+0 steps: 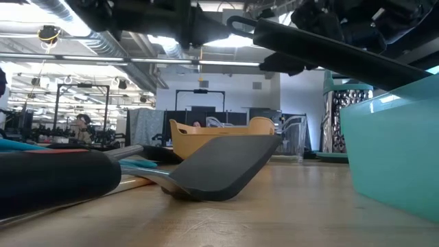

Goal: Pick & Place Kitchen Items
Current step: Put the black spatula into the green bin

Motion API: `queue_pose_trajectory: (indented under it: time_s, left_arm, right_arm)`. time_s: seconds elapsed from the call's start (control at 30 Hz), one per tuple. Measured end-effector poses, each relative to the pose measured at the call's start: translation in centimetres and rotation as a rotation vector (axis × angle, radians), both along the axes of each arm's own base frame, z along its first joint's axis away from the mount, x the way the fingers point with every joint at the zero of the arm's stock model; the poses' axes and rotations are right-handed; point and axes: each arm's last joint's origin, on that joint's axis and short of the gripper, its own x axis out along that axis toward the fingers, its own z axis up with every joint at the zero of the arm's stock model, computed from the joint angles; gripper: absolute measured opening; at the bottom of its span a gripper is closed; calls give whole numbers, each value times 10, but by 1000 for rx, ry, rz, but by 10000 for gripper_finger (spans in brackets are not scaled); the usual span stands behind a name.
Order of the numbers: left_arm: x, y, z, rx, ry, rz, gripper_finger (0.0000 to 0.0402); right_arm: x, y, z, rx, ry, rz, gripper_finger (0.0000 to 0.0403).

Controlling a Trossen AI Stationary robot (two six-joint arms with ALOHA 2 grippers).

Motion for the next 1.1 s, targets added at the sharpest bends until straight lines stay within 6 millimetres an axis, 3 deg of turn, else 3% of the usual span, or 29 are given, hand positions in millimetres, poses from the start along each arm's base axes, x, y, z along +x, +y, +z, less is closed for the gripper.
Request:
queue_pose_trajectory:
  time_s: [0.17, 0.3, 0.47, 0.87, 1.1]
  left_arm:
    - [3, 17, -8, -72, -10, -12, 143]
    - [5, 13, -7, -46, -35, -43, 143]
    - [3, 0, 3, 10, -76, -84, 143]
    - [-10, -40, 27, 93, -131, -214, 143]
    - [-22, -53, 38, 165, -131, -256, 143]
  right_arm:
    - [1, -11, 10, -49, -112, -34, 227]
    - [2, -17, 18, -61, -194, -53, 227]
    - [3, -18, 26, -73, -250, -53, 227]
    - [19, -2, 76, -36, -387, 18, 227]
    - [20, 4, 82, -71, -407, 41, 227]
